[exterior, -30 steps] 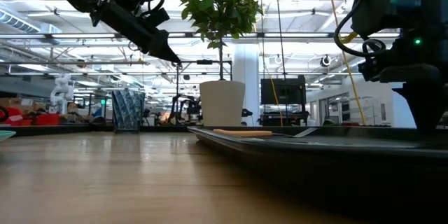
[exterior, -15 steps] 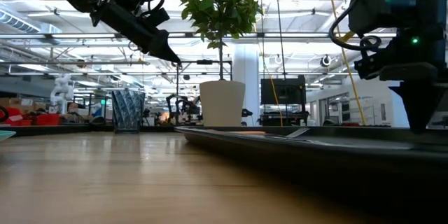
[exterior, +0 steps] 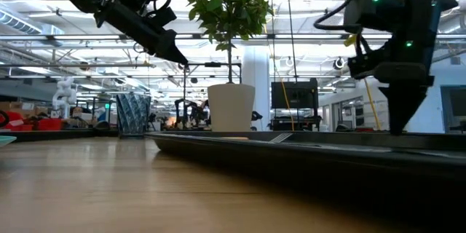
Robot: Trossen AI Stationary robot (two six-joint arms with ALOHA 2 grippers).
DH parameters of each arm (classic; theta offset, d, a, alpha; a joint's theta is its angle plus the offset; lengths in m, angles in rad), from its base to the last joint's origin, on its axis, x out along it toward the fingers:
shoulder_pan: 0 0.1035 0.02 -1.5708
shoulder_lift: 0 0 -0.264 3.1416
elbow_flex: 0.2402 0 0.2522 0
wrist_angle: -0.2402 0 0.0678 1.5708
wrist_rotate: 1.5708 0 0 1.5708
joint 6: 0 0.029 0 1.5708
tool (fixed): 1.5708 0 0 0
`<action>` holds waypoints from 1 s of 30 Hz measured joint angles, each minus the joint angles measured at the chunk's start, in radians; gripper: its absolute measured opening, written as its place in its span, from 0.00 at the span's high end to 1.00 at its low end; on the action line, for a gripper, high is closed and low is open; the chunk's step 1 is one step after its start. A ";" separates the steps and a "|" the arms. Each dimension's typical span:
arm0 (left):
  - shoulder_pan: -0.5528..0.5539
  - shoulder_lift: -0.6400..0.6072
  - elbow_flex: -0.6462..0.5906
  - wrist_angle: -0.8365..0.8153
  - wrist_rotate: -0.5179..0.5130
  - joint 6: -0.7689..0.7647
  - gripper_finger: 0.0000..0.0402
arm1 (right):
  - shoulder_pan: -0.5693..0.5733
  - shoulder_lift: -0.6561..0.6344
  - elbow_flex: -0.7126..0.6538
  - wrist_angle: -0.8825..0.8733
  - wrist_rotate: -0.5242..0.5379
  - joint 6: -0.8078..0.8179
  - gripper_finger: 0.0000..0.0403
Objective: Pick and place plate/cup/fork/spoon on tray
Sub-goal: Move the black tray to the center of the table
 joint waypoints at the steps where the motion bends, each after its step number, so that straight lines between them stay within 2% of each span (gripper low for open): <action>1: 0.000 0.000 0.000 0.000 0.000 0.000 0.81 | -0.010 0.000 0.000 0.011 0.000 -0.018 1.00; 9: 0.000 0.000 0.000 0.006 0.000 -0.001 0.81 | -0.083 0.006 0.000 0.069 -0.006 -0.147 1.00; 14: 0.000 0.000 0.000 0.020 0.000 -0.001 0.81 | -0.120 0.069 0.039 0.096 -0.006 -0.275 1.00; 24: 0.000 0.000 0.000 0.021 0.000 0.011 0.81 | -0.178 0.310 0.251 0.057 -0.004 -0.599 1.00; 30: 0.000 0.000 0.000 -0.004 0.001 0.018 0.81 | -0.227 0.381 0.363 -0.008 -0.002 -0.746 1.00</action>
